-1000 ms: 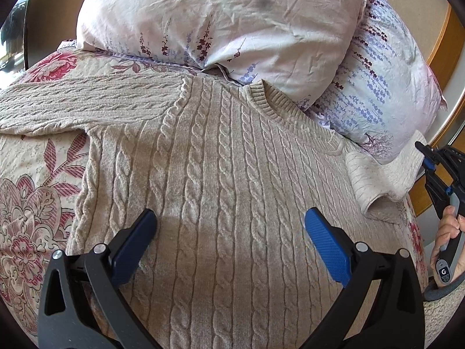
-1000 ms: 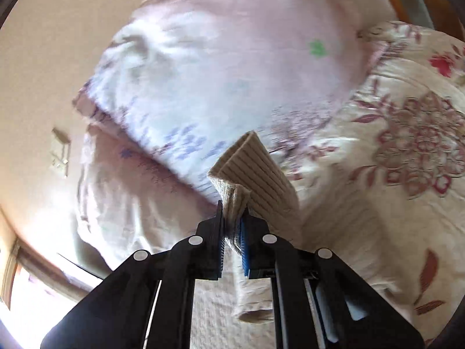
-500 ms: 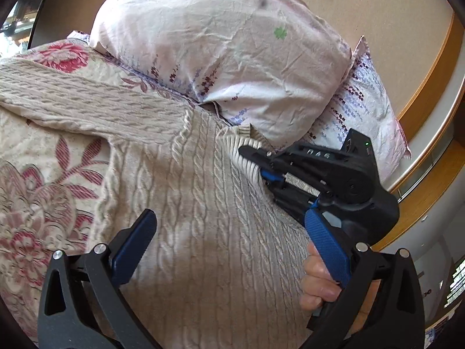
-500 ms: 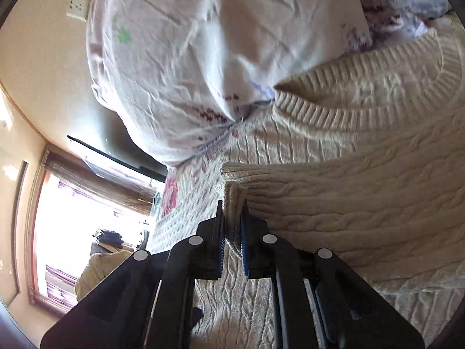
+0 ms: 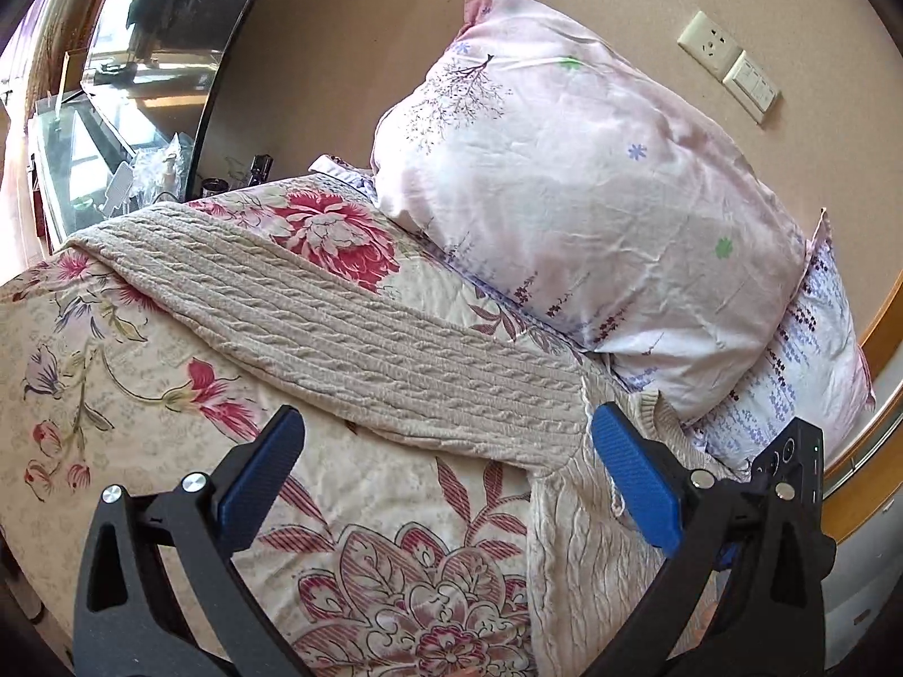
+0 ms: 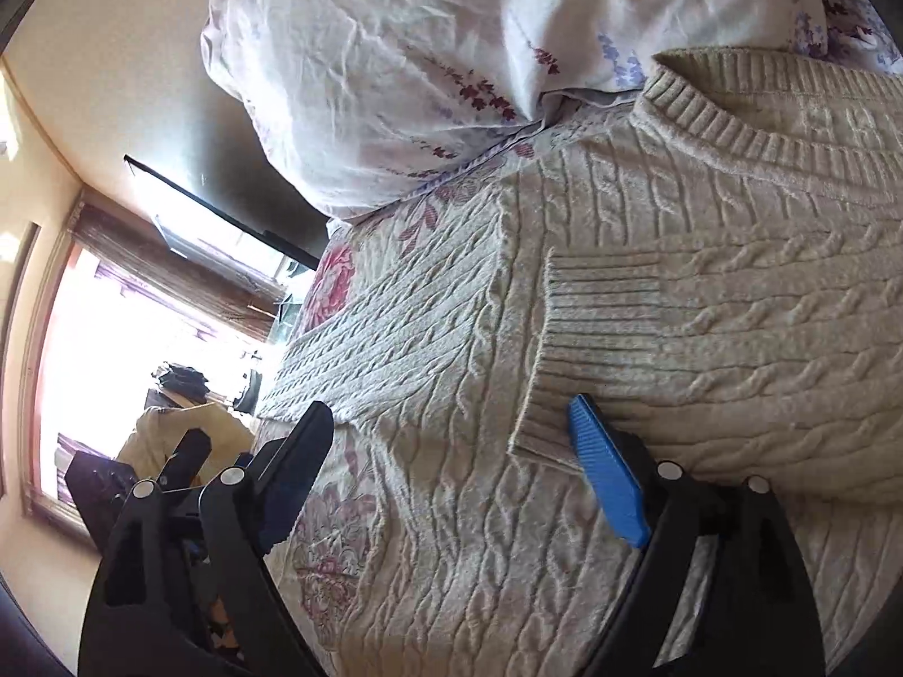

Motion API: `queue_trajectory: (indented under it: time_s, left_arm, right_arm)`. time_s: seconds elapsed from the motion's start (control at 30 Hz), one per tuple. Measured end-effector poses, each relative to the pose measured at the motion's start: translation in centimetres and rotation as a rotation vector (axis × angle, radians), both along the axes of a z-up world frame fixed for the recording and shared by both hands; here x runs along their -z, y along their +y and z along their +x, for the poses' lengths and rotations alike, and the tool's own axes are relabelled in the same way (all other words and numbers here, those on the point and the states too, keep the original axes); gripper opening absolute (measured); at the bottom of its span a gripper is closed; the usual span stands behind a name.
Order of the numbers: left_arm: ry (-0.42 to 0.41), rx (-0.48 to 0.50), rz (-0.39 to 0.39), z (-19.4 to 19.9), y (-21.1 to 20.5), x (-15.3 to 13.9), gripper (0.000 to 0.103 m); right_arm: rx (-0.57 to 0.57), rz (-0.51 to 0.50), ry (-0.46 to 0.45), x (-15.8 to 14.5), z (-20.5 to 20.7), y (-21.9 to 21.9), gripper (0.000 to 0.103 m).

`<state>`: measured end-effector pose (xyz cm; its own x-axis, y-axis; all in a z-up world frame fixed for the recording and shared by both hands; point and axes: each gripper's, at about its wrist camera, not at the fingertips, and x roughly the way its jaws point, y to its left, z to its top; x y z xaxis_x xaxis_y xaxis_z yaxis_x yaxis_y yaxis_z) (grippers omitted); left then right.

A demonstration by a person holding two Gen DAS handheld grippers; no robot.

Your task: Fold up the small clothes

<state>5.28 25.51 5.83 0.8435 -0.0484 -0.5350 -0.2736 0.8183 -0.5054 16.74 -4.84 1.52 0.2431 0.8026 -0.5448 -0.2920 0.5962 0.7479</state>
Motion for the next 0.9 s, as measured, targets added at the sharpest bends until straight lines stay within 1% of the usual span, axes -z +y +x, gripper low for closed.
queue_trajectory:
  time_s: [0.07, 0.1, 0.17, 0.2, 0.23, 0.27, 0.33, 0.37, 0.4, 0.43, 0.5, 0.53, 0.6, 0.63, 0.7, 0.73, 0.8, 0.9]
  left_arm:
    - [0.045, -0.020, -0.014, 0.5, 1.2, 0.4, 0.101]
    - [0.060, -0.019, -0.033, 0.6, 1.9, 0.8, 0.101]
    - [0.086, -0.016, -0.096, 0.9, 3.1, 1.5, 0.101]
    - [0.096, -0.022, -0.133, 1.0, 3.8, 2.0, 0.101]
    - [0.101, -0.029, -0.173, 1.1, 4.4, 2.4, 0.101]
    - [0.108, -0.037, -0.209, 1.2, 5.0, 2.8, 0.100]
    - [0.123, -0.055, -0.286, 1.5, 6.0, 3.7, 0.091]
    - [0.127, -0.063, -0.321, 1.7, 6.5, 4.1, 0.082]
    - [0.123, -0.078, -0.336, 1.8, 6.9, 4.2, 0.079]
    - [0.126, -0.097, -0.344, 1.9, 7.3, 4.2, 0.078]
    - [0.127, -0.127, -0.381, 2.1, 8.1, 4.5, 0.072]
    - [0.128, -0.148, -0.403, 2.2, 8.5, 4.7, 0.070]
    - [0.134, -0.185, -0.439, 2.4, 9.4, 5.0, 0.057]
    - [0.136, -0.202, -0.452, 2.5, 9.8, 5.1, 0.054]
    - [0.147, -0.237, -0.475, 2.6, 10.7, 5.6, 0.035]
    - [0.152, -0.256, -0.492, 2.6, 11.2, 5.8, 0.031]
    - [0.157, -0.284, -0.528, 2.6, 11.9, 6.3, 0.017]
    - [0.174, -0.296, -0.511, 3.1, 12.0, 6.0, 0.008]
  right_arm:
    - [-0.014, 0.100, 0.043, -0.7, -0.7, -1.3, 0.086]
    - [-0.012, 0.124, 0.041, -1.3, -1.2, -2.4, 0.086]
    - [0.001, 0.133, -0.018, -3.0, -2.3, -5.0, 0.090]
    - [0.015, 0.123, -0.062, -3.7, -2.6, -6.5, 0.095]
    - [0.031, 0.108, -0.112, -4.4, -3.3, -7.8, 0.098]
    - [0.045, 0.091, -0.156, -5.0, -3.8, -9.2, 0.098]
    - [0.070, 0.058, -0.218, -5.4, -4.3, -11.6, 0.098]
    - [0.085, 0.043, -0.246, -5.5, -4.9, -12.5, 0.098]
    - [0.095, 0.027, -0.272, -5.4, -5.5, -13.2, 0.098]
    - [0.099, 0.012, -0.298, -5.2, -5.6, -13.6, 0.098]
    - [0.097, 0.004, -0.335, -4.5, -6.2, -14.1, 0.098]
    - [0.089, 0.020, -0.345, -4.0, -6.3, -14.1, 0.098]
    - [0.081, 0.058, -0.360, -3.4, -6.5, -14.3, 0.098]
    - [0.077, 0.071, -0.362, -3.5, -6.9, -14.5, 0.098]
    - [0.076, 0.078, -0.369, -3.6, -6.8, -14.6, 0.098]
    - [0.077, 0.079, -0.380, -3.7, -7.0, -14.5, 0.098]
    - [0.081, 0.070, -0.393, -3.7, -7.1, -14.5, 0.098]
    - [0.089, 0.079, -0.395, -3.8, -7.1, -14.9, 0.098]
